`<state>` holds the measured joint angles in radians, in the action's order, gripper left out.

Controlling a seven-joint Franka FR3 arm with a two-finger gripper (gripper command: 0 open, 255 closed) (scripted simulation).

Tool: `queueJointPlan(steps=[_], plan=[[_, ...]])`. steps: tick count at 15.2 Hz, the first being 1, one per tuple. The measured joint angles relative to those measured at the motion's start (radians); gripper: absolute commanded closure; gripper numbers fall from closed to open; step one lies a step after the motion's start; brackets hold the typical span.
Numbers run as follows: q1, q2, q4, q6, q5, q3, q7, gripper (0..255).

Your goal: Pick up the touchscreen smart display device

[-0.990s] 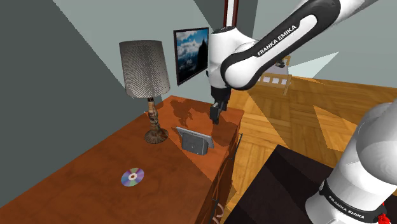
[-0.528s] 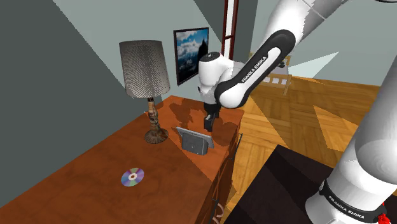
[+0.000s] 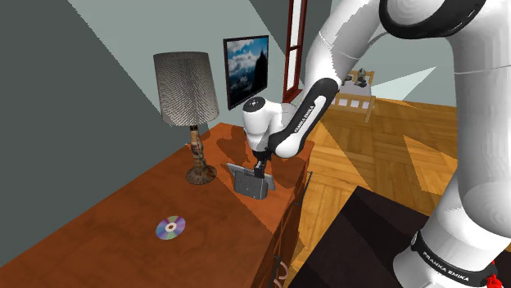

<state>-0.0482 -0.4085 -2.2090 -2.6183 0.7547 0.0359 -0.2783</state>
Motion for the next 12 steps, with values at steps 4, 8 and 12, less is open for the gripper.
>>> queueJointPlan(steps=[4,8,12], plan=[[0.024,-0.091,0.064,-0.021,0.061,-0.032,-0.041,0],[0.037,-0.141,0.082,-0.05,0.094,-0.051,-0.076,0],[0.046,-0.177,0.098,-0.067,0.112,-0.063,-0.1,255]])
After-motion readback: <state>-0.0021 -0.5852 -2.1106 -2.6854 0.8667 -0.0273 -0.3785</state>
